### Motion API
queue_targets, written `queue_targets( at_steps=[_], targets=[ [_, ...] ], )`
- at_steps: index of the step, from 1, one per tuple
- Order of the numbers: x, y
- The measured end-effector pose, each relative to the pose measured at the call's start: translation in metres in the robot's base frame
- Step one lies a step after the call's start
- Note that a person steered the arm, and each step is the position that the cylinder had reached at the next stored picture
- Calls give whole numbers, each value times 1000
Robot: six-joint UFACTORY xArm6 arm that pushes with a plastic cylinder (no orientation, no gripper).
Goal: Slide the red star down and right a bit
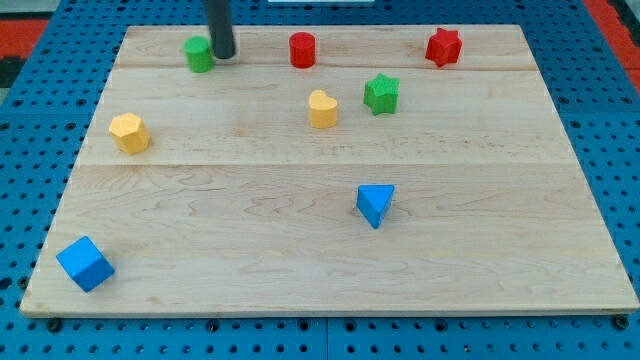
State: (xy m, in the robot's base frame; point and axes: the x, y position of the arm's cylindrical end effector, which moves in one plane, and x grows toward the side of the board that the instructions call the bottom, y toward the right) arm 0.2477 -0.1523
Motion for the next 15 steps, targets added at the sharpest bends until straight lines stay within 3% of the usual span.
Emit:
queue_targets(
  at_steps=[1,4,6,7,14,15],
  targets=[
    [1,-32],
    [1,-30],
    [47,81],
    [47,117],
    [47,124],
    [32,181]
  ],
)
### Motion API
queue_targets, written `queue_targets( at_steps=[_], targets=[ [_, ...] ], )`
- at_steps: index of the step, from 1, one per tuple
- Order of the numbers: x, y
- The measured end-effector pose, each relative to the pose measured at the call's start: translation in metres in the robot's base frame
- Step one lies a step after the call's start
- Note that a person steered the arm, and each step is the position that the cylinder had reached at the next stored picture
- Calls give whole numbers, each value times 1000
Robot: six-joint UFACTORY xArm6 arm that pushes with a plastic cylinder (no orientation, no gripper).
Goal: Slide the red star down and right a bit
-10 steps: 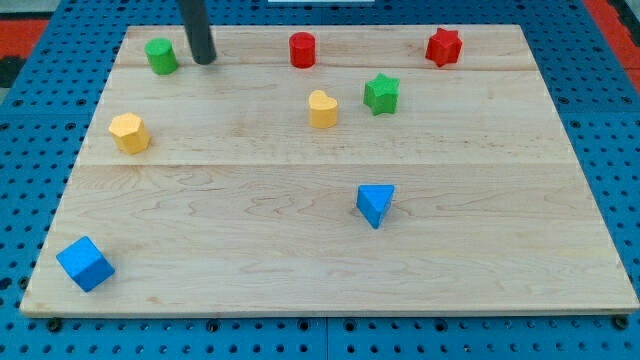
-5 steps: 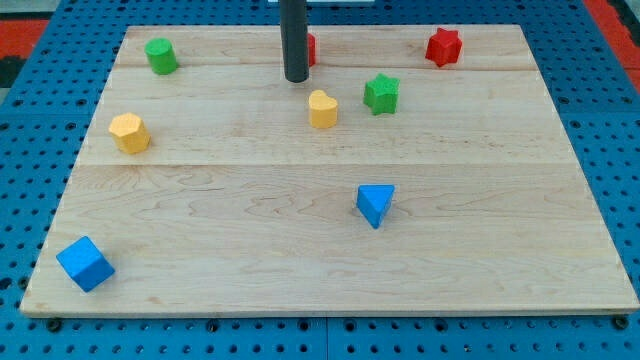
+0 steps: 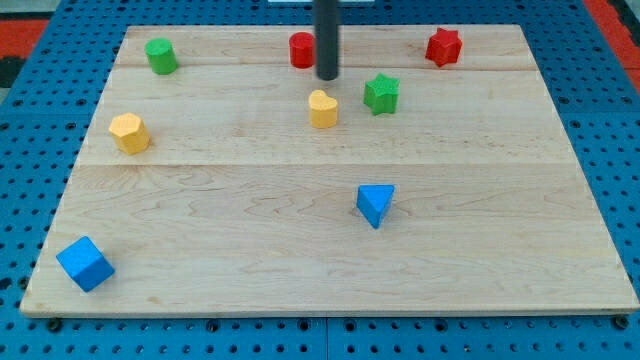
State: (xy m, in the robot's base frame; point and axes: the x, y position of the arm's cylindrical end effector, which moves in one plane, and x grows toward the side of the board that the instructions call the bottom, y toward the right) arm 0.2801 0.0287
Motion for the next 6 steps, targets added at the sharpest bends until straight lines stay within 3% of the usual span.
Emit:
queue_targets(
  at_steps=[1,3,5,6],
  targets=[
    [-39,11],
    [-86,92],
    [26,134],
    [45,134]
  ],
)
